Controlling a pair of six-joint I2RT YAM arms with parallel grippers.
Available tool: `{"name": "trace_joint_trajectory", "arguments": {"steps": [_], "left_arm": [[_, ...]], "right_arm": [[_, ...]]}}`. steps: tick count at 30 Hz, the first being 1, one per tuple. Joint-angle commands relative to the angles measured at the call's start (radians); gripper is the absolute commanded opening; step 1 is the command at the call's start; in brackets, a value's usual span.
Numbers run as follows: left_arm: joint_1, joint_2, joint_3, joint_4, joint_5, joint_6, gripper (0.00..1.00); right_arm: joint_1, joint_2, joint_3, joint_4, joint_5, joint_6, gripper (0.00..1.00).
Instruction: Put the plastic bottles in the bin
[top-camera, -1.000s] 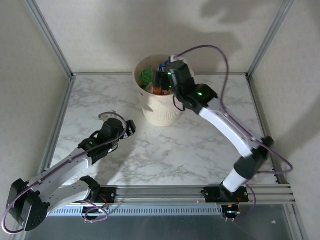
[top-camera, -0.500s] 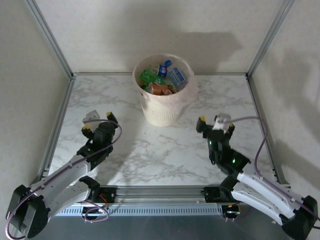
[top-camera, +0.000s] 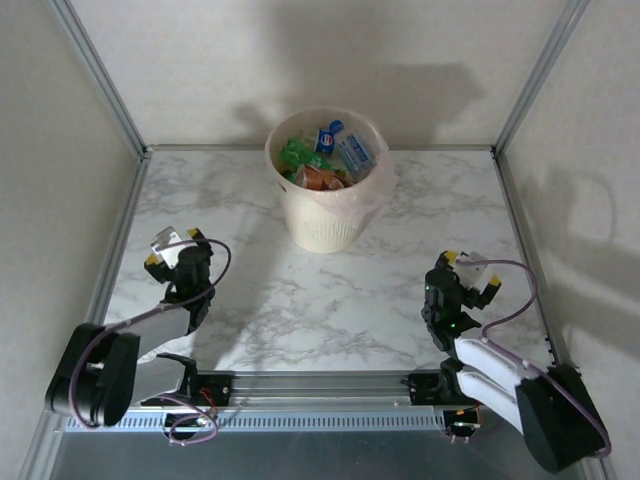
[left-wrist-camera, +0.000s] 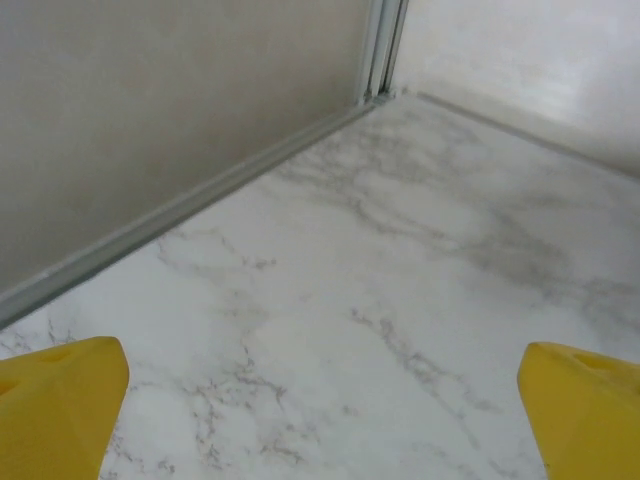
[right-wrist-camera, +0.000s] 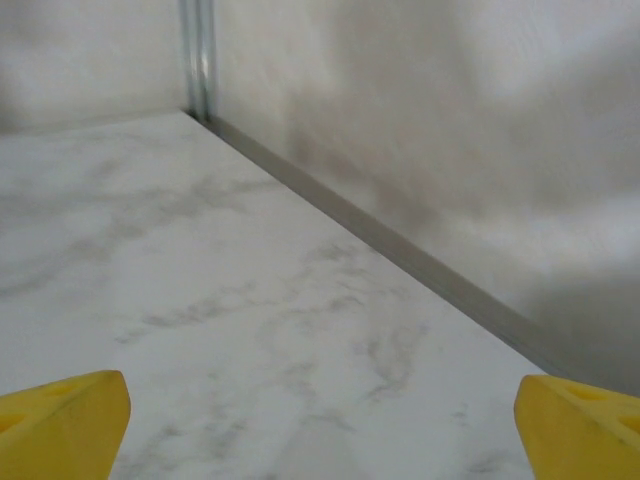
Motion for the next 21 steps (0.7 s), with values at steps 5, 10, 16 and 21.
{"name": "trace_joint_trajectory", "arguments": {"steps": [5,10,16,21], "left_arm": [[0.083,0.157,0.017,0.347,0.321,0.11,1.0],[0.098,0.302,-0.048,0.604,0.449,0.144,1.0],[0.097,0.301,-0.045,0.599,0.449,0.147,0.99],[0.077,0.308,-0.043,0.606,0.411,0.162,0.99]], "right_arm": [[-0.236,0.211,-0.053,0.629,-0.575,-0.2,0.99],[-0.369,0.484,0.023,0.814,-0.842,-0.116,0.99],[-0.377,0.565,0.091,0.757,-0.945,-0.146,0.99],[-0.376,0.569,0.088,0.772,-0.943,-0.15,0.99]]}}
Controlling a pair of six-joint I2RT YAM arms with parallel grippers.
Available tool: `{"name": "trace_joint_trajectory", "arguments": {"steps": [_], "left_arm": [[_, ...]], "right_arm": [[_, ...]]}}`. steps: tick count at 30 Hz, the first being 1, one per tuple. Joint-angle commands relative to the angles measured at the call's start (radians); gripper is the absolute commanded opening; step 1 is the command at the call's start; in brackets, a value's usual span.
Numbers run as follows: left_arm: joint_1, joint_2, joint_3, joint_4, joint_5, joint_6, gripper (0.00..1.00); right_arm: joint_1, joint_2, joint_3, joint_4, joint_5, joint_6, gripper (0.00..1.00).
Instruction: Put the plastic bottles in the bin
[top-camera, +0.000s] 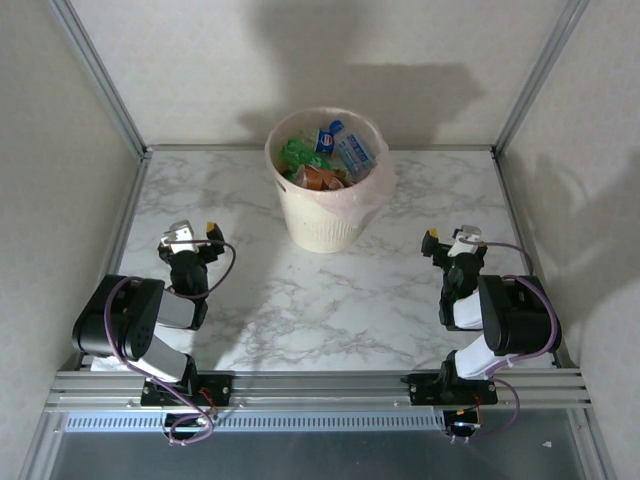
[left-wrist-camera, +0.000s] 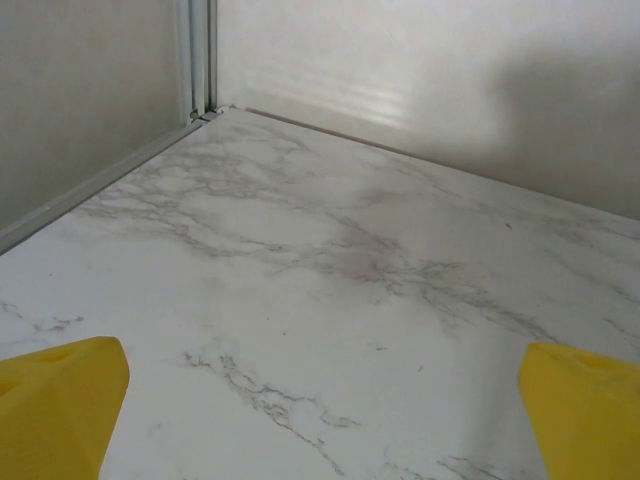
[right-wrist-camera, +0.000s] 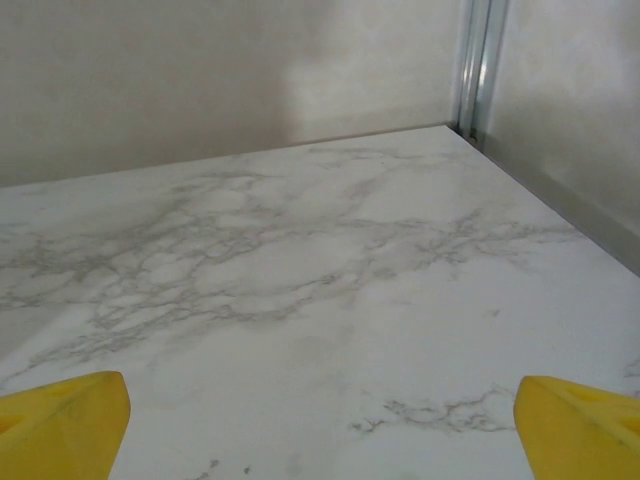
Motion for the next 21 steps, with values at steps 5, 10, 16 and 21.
{"name": "trace_joint_trajectory", "arguments": {"steps": [5,10,16,21], "left_arm": [[-0.011,0.003,0.002,0.046,-0.008,0.022,0.99],[-0.01,0.004,0.003,0.045,-0.008,0.022,0.99],[-0.01,0.003,0.004,0.043,-0.006,0.022,0.99],[-0.01,0.003,0.003,0.045,-0.005,0.022,0.99]], "right_arm": [[0.005,-0.001,0.018,0.04,-0.011,-0.022,0.99],[0.006,-0.001,0.027,0.021,-0.041,-0.033,0.99],[-0.012,-0.001,0.043,-0.011,-0.113,-0.035,0.99],[-0.007,-0.001,0.033,0.011,-0.108,-0.044,0.99]]}}
